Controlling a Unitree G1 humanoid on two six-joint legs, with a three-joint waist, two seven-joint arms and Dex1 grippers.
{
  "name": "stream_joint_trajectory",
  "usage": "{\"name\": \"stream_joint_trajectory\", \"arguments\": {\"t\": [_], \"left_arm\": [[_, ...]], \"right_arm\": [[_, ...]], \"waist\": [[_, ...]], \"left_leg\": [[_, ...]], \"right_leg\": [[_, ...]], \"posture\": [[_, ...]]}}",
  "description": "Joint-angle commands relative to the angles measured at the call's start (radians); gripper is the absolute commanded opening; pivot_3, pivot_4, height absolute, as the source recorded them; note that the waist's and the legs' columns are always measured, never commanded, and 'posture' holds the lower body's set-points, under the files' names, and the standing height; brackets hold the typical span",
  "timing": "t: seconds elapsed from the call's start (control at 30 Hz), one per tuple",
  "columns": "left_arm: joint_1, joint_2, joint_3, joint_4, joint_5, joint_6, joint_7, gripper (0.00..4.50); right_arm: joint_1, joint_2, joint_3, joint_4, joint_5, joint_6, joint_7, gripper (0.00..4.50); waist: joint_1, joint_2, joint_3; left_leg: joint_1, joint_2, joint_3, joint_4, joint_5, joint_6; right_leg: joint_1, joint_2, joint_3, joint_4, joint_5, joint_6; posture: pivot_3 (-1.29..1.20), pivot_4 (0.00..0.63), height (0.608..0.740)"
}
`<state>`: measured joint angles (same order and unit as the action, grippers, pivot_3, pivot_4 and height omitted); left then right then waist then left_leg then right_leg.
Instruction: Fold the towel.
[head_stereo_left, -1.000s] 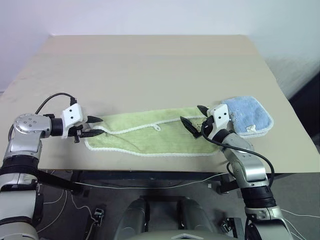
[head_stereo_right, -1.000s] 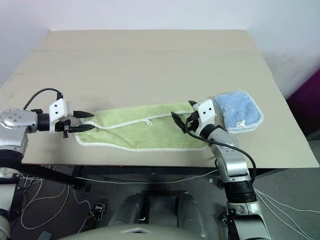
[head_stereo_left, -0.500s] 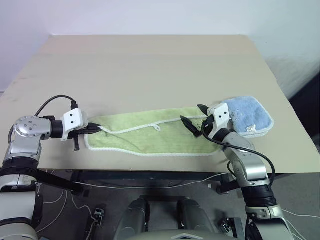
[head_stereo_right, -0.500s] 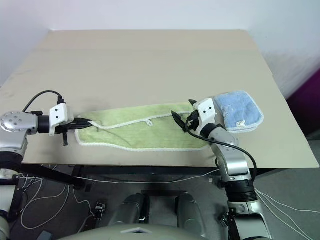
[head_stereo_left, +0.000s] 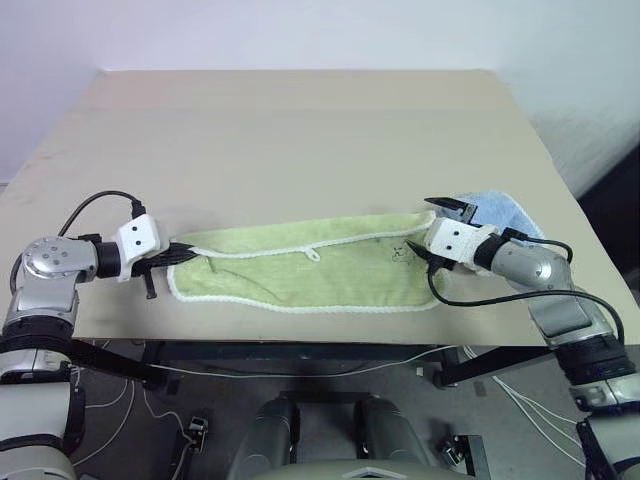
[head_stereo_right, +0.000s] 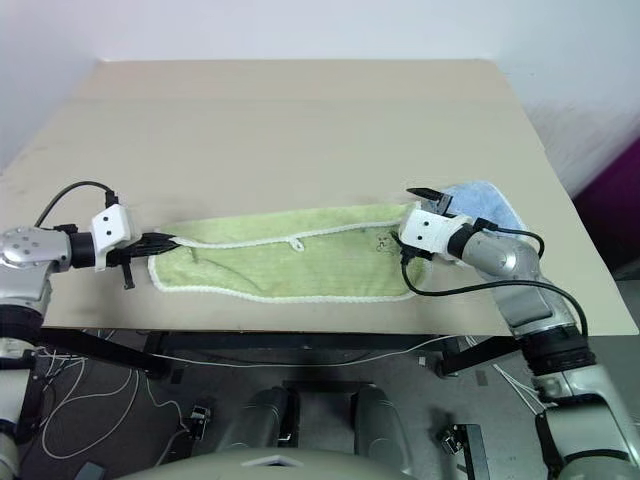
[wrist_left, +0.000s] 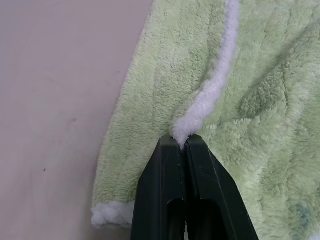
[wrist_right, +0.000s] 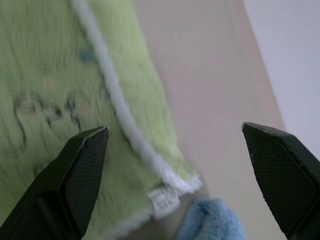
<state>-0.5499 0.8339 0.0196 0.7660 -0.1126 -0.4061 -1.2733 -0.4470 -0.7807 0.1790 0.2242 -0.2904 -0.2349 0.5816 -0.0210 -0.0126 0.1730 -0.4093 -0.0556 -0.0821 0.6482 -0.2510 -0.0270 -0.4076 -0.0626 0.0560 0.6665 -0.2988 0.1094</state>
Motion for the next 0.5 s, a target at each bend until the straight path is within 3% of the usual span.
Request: {"name": "stream_joint_trajectory", "arguments": {"t": [0.03, 0.4, 0.5], "left_arm": [[0.006, 0.002, 0.019, -0.03, -0.012, -0.012, 0.017, 0.03], [0.027, -0.005, 0.019, -0.064, -0.014, 0.001, 0.04, 0.03], [0.024, -0.009, 0.016, -0.067, -0.013, 0.002, 0.046, 0.0]], "right_arm": [[-0.056, -0.02, 0.008, 0.057, -0.063, -0.084, -0.037, 4.5], [-0.16, -0.029, 0.078, 0.223, -0.223, -0.187, -0.104, 4.5], [-0.172, -0.037, 0.087, 0.238, -0.246, -0.197, -0.105, 3.89]], "waist": [[0.0, 0.0, 0.0], [0.001, 0.0, 0.0], [0.001, 0.0, 0.0]], "left_leg": [[0.0, 0.0, 0.0, 0.0, 0.0, 0.0], [0.0, 0.0, 0.0, 0.0, 0.0, 0.0], [0.0, 0.0, 0.0, 0.0, 0.0, 0.0]], "right_leg": [[0.0, 0.0, 0.0, 0.0, 0.0, 0.0], [0.0, 0.0, 0.0, 0.0, 0.0, 0.0], [0.0, 0.0, 0.0, 0.0, 0.0, 0.0]], "posture": [[0.0, 0.15, 0.74], [0.0, 0.15, 0.74], [0.0, 0.15, 0.74]]}}
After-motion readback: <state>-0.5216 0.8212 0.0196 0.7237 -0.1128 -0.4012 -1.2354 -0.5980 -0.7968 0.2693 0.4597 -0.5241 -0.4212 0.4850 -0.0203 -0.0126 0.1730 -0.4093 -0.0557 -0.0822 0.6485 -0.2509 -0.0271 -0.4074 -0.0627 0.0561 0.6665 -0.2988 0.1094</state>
